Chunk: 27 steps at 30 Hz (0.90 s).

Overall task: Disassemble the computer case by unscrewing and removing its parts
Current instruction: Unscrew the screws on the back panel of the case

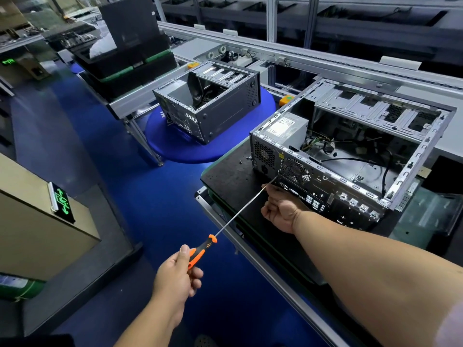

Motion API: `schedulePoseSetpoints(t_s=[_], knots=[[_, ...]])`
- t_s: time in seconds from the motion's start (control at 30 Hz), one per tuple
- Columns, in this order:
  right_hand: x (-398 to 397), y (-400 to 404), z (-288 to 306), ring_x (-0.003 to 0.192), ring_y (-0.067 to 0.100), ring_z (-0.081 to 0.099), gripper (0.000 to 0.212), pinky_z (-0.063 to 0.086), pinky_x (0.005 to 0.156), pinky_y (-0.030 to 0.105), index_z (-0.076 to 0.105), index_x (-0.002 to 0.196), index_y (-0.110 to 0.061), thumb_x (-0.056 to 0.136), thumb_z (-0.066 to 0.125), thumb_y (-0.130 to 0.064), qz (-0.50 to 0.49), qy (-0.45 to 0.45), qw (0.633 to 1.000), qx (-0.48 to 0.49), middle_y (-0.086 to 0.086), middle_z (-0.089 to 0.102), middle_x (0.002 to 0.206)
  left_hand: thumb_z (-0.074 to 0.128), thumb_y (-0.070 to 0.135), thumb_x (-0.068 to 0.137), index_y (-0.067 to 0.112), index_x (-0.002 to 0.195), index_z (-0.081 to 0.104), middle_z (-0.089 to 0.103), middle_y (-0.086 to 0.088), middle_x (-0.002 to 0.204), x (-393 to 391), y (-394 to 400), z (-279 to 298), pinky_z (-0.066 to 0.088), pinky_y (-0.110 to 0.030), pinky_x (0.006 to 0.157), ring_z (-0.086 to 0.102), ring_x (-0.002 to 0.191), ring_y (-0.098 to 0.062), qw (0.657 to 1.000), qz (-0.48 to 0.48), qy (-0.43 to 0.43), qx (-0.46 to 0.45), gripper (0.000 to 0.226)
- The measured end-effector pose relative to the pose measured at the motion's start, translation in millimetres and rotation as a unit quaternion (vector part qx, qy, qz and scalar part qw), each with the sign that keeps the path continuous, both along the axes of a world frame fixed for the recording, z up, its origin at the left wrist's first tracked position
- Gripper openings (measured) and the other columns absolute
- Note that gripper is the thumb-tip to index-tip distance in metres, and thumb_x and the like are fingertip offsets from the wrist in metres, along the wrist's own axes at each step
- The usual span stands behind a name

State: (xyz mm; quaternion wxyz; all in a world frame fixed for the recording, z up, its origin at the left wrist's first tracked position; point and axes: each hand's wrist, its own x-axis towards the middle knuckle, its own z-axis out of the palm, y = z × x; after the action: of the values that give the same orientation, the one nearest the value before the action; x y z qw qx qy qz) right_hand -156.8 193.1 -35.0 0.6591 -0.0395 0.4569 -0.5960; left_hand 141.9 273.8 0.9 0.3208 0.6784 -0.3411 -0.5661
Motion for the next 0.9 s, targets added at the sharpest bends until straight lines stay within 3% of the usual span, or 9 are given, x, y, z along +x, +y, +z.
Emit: schedulePoseSetpoints(t_s=[0.17, 0.27, 0.37, 0.47, 0.57, 0.63, 0.8, 0.9], knots=[[0.0, -0.5, -0.2, 0.043, 0.006, 0.026, 0.009, 0.041, 0.059, 0.023, 0.068, 0.092, -0.022, 0.100, 0.063, -0.023, -0.002, 0.002, 1.000, 0.002, -0.006, 0.024, 0.050, 0.050, 0.058, 0.106, 0.020, 0.108, 0.076, 0.058, -0.008, 0.063, -4.8, 0.6, -0.5, 0.037, -0.027, 0.043, 0.052, 0.048, -0.017, 0.997, 0.045, 0.044, 0.051, 0.046], [-0.3, -1.1, -1.2, 0.043, 0.006, 0.025, 0.008, 0.042, 0.057, 0.022, 0.067, 0.093, -0.022, 0.100, 0.064, -0.024, -0.001, 0.003, 1.000, 0.002, -0.007, 0.025, 0.049, 0.051, 0.049, 0.108, 0.022, 0.113, 0.073, 0.064, -0.010, 0.070, -2.9, 0.8, 1.8, 0.040, -0.029, 0.045, 0.056, 0.054, -0.017, 0.998, 0.014, 0.049, 0.029, 0.036], [-0.7, -2.2, -3.2, 0.042, 0.006, 0.027, 0.008, 0.043, 0.056, 0.022, 0.068, 0.092, -0.022, 0.099, 0.065, -0.025, 0.000, 0.003, 1.000, 0.002, -0.007, 0.027, 0.050, 0.057, 0.027, 0.105, 0.033, 0.118, 0.061, 0.072, -0.006, 0.080, -2.5, 4.9, 3.3, 0.045, -0.031, 0.050, 0.062, 0.060, -0.017, 0.998, -0.035, -0.021, -0.043, 0.015], [-1.0, -3.5, -5.5, 0.043, 0.006, 0.027, 0.007, 0.044, 0.056, 0.022, 0.070, 0.092, -0.023, 0.098, 0.066, -0.026, 0.002, 0.003, 1.000, 0.001, -0.006, 0.024, 0.052, 0.062, 0.020, 0.100, 0.046, 0.110, 0.049, 0.071, -0.006, 0.094, -2.6, 10.0, 2.6, 0.050, -0.033, 0.062, 0.068, 0.065, -0.013, 0.977, -0.091, -0.155, -0.111, 0.031], [-1.5, -4.0, -6.5, 0.043, 0.006, 0.026, 0.007, 0.045, 0.056, 0.022, 0.070, 0.092, -0.023, 0.097, 0.067, -0.026, -0.001, 0.000, 1.000, -0.001, -0.006, 0.023, 0.054, 0.059, 0.019, 0.102, 0.052, 0.103, 0.047, 0.072, 0.001, 0.090, -1.6, 11.9, -0.7, 0.049, -0.032, 0.066, 0.070, 0.068, -0.013, 0.965, -0.111, -0.184, -0.150, 0.034], [-1.4, -3.5, -6.8, 0.043, 0.006, 0.026, 0.007, 0.044, 0.056, 0.022, 0.070, 0.093, -0.023, 0.097, 0.067, -0.026, -0.001, -0.003, 1.000, -0.004, -0.006, 0.023, 0.054, 0.056, 0.021, 0.105, 0.053, 0.100, 0.050, 0.074, 0.006, 0.088, 1.0, 11.8, -2.6, 0.051, -0.032, 0.066, 0.069, 0.064, -0.015, 0.964, -0.118, -0.178, -0.159, 0.033], [-1.3, -1.4, -5.1, 0.044, 0.006, 0.026, 0.005, 0.042, 0.057, 0.022, 0.069, 0.095, -0.023, 0.098, 0.065, -0.025, 0.004, -0.004, 1.000, -0.008, -0.007, 0.025, 0.051, 0.048, 0.044, 0.109, 0.044, 0.102, 0.058, 0.075, -0.004, 0.081, 9.5, 9.5, -8.6, 0.050, -0.038, 0.067, 0.063, 0.060, -0.017, 0.975, -0.139, -0.122, -0.122, 0.012], [-1.8, -1.0, -4.2, 0.044, 0.006, 0.026, 0.006, 0.043, 0.057, 0.022, 0.069, 0.095, -0.023, 0.099, 0.064, -0.025, 0.006, -0.004, 1.000, -0.008, -0.007, 0.025, 0.050, 0.043, 0.060, 0.106, 0.026, 0.112, 0.064, 0.075, -0.012, 0.080, 10.2, 7.6, -7.8, 0.045, -0.030, 0.056, 0.060, 0.058, -0.018, 0.989, -0.117, -0.067, -0.062, 0.040]])
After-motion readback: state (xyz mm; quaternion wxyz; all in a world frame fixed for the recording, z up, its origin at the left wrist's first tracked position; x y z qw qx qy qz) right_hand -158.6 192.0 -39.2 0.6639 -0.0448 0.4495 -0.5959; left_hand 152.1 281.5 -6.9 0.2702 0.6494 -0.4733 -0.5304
